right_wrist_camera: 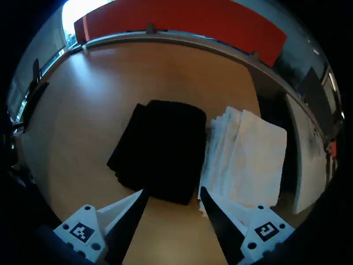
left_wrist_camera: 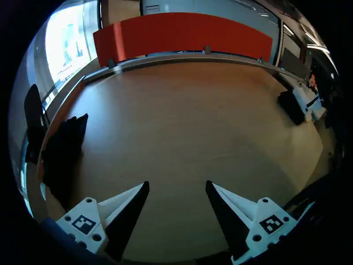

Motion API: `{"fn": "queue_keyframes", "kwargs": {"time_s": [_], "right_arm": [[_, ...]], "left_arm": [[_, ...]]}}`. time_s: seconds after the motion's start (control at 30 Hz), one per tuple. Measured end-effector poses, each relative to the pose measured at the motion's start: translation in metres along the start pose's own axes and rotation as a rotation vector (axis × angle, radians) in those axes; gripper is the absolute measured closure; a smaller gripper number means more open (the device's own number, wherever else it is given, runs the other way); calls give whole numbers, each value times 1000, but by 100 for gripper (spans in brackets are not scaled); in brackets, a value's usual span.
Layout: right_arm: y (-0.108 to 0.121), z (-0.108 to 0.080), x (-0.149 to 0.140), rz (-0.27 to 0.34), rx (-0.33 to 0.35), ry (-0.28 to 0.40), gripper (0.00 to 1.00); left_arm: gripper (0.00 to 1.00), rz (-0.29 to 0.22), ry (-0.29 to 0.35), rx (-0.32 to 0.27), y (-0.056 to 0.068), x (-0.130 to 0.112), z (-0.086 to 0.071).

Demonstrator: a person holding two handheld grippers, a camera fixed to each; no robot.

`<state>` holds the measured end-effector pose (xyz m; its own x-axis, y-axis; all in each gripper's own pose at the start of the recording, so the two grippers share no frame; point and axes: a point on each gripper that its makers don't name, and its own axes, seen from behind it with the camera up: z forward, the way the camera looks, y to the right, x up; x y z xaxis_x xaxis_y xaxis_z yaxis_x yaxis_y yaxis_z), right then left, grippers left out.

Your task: Fold towel

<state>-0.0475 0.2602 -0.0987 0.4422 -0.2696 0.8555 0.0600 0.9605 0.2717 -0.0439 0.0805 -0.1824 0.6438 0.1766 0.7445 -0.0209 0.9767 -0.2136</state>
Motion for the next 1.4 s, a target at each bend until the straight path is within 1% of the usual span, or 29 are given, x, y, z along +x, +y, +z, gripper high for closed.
{"fn": "queue_keyframes", "kwargs": {"time_s": [0.23, 0.33, 0.5, 0.67, 0.87, 1.1, 1.4], "right_arm": [[-5, -2, 12, 37, -12, 41, 9], [-7, -4, 19, 62, -17, 70, 9], [-10, -8, 38, 125, -30, 152, 9], [-7, -15, 56, 185, -78, 253, 10], [-8, -24, 72, 248, -128, 359, 9], [-18, -32, 84, 289, -148, 451, 10], [-26, -57, 110, 322, -182, 581, 10]], "left_arm": [[5, -10, 12, 1, -3, 1, -3], [5, -18, 19, 4, -6, 2, -4], [5, -31, 31, 8, -10, 5, -6], [5, -31, 48, 9, -13, 9, -8], [5, -29, 69, 17, -16, 14, -9], [5, -39, 88, 16, -16, 19, -9], [5, -48, 113, 31, -25, 25, -11]]}}
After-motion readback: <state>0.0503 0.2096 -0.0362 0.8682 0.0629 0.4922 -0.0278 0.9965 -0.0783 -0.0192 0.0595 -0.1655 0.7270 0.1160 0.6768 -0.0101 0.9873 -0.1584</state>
